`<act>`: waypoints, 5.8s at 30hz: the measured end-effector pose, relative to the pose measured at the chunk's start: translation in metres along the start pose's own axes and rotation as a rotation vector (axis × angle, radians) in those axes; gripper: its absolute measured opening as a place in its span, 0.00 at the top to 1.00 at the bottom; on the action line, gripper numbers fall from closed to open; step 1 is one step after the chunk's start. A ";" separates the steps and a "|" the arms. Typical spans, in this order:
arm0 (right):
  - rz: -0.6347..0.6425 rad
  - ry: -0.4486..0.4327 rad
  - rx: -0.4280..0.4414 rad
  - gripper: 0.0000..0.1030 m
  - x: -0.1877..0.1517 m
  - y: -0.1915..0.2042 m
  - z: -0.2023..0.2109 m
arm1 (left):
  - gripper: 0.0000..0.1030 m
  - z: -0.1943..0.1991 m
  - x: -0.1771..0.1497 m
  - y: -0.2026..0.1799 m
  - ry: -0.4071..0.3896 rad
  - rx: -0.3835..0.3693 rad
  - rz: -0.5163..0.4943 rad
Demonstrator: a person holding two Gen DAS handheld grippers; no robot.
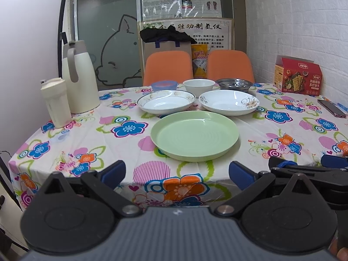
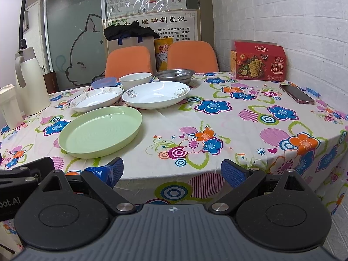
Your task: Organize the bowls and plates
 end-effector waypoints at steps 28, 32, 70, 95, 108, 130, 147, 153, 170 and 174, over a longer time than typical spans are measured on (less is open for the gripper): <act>-0.060 0.063 -0.053 0.18 0.008 -0.021 -0.046 | 0.02 -0.069 -0.007 0.006 0.141 0.011 -0.014; -0.032 0.059 -0.067 0.18 0.024 -0.016 -0.060 | 0.02 -0.081 0.004 0.011 0.140 0.030 -0.019; 0.181 0.194 0.213 0.18 0.043 0.060 -0.163 | 0.17 -0.216 0.034 0.057 0.327 -0.158 0.036; 0.234 0.141 0.428 0.22 0.039 0.134 -0.128 | 0.60 -0.184 0.050 0.092 0.277 -0.094 0.073; 0.248 0.189 0.455 0.20 0.031 0.170 -0.155 | 0.59 -0.210 0.037 0.136 0.323 -0.044 0.132; 0.341 0.179 0.432 0.21 0.131 0.154 -0.295 | 0.28 -0.336 0.138 0.150 0.280 -0.114 0.159; 0.343 0.267 0.416 0.20 0.113 0.174 -0.309 | 0.28 -0.361 0.128 0.154 0.329 -0.124 0.147; 0.321 0.232 0.387 0.19 0.106 0.176 -0.299 | 0.29 -0.369 0.120 0.138 0.363 -0.168 0.149; 0.277 0.177 0.354 0.17 0.110 0.180 -0.287 | 0.57 -0.374 0.124 0.120 0.361 -0.144 0.128; 0.245 0.136 0.365 0.17 0.126 0.178 -0.275 | 0.57 -0.364 0.137 0.122 0.331 -0.160 0.138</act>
Point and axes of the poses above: each gripper's, at about its wrist camera, not at the fingertips, and z roughly against the way its jaws point, y to its left, x to its top, the point moved 6 cm from there along -z, roughly the way its jaws point, and after that the axes turned 3 degrees about -y, right-handed, at the moved point
